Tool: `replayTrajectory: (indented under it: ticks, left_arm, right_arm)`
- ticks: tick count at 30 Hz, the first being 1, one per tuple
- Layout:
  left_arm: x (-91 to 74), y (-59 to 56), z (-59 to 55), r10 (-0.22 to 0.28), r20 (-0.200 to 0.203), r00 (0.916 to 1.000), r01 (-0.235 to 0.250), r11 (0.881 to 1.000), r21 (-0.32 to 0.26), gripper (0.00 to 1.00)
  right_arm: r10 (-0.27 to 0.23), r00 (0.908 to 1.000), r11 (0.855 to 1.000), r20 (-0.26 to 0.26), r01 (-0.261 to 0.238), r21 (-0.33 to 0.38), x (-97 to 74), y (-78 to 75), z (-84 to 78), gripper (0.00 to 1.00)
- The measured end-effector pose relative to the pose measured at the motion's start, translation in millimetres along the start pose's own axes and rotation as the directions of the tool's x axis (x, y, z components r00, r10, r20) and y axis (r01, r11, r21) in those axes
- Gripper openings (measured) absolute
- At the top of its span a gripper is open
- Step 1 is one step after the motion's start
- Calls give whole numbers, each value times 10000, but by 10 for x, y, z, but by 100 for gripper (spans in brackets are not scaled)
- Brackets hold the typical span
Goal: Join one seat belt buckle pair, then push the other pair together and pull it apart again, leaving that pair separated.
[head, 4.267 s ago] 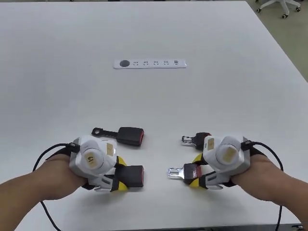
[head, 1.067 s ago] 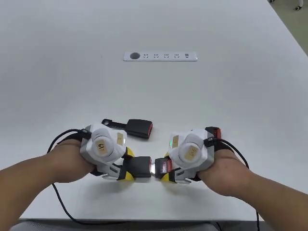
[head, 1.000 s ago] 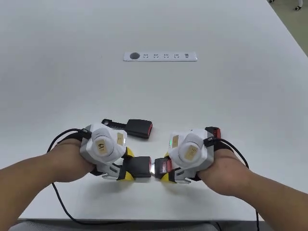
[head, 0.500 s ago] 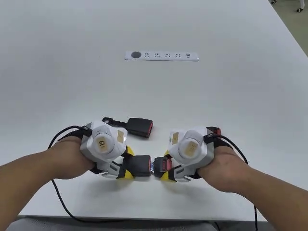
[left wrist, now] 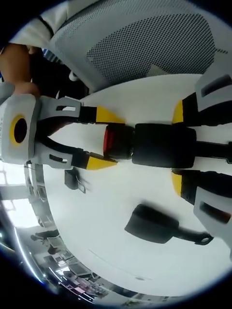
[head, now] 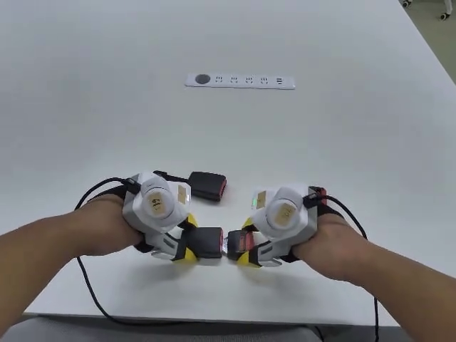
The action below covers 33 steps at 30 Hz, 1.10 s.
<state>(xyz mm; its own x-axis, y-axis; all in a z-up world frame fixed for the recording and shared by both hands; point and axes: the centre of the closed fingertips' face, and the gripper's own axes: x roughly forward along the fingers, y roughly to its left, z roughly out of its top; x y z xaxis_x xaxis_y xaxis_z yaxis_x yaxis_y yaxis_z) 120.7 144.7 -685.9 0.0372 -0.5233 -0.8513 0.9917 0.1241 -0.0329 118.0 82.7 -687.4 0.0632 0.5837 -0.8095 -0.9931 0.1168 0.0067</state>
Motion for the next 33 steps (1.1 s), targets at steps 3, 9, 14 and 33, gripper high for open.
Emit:
replayTrajectory:
  ticks: [3,9,14,33]
  left_arm:
    - [-88,12,74,198,219,9996,-195,9997,-117,39]
    - [-227,53,256,380,652,9971,-361,9989,-300,42]
    - [-197,154,279,480,679,9965,-472,9988,-135,41]
    - [-180,909,287,942,432,9946,-938,9955,-123,43]
  right_arm:
    - [-47,10000,10000,-3,47,-68,-42,10,23,34]
    - [-200,9995,9997,239,197,113,-162,-27,98,34]
    - [-346,9987,9993,364,340,167,-268,-100,89,36]
    - [-1451,9893,9872,-137,1457,644,-729,-827,-428,33]
